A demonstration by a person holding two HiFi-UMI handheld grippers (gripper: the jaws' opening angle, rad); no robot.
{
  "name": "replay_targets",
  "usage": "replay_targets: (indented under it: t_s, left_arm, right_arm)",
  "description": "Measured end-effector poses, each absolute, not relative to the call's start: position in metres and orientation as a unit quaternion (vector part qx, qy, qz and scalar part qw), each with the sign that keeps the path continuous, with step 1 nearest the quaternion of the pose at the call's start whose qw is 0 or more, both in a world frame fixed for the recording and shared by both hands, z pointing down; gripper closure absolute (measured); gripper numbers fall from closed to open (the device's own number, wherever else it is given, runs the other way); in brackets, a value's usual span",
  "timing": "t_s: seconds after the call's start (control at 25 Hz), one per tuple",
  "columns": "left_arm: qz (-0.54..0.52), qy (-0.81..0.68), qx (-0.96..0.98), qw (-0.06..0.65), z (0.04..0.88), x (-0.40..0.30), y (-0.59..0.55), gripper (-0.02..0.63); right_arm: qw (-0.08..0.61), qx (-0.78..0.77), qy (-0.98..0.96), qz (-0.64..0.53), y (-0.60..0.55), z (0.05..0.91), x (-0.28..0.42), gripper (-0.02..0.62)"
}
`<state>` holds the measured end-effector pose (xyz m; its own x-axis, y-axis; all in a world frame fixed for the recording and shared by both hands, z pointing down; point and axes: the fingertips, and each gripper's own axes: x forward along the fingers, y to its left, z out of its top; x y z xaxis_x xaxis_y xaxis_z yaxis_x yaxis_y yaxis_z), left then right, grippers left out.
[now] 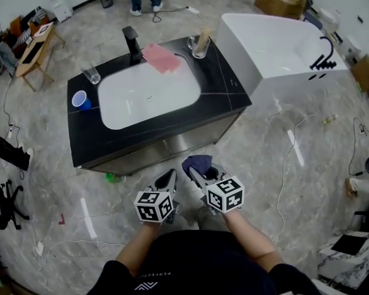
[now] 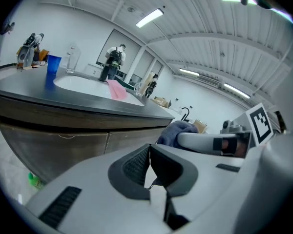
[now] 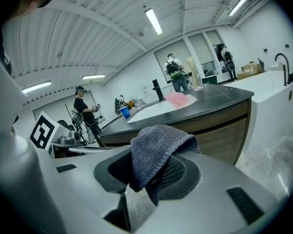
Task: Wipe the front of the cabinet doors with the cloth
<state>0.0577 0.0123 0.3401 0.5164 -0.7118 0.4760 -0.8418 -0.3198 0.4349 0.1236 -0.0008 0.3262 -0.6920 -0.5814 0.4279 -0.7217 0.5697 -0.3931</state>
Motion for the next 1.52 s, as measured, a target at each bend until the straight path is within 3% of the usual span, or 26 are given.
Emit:
replay_targets:
  t_s: [1.52]
  left_arm:
    - [0.090, -0.498, 0.809, 0.299, 0.322, 0.022, 0.046, 0.598]
  right_arm:
    - [0.113, 0.370, -0.884, 0.261, 0.042, 0.316, 0.090, 0.476]
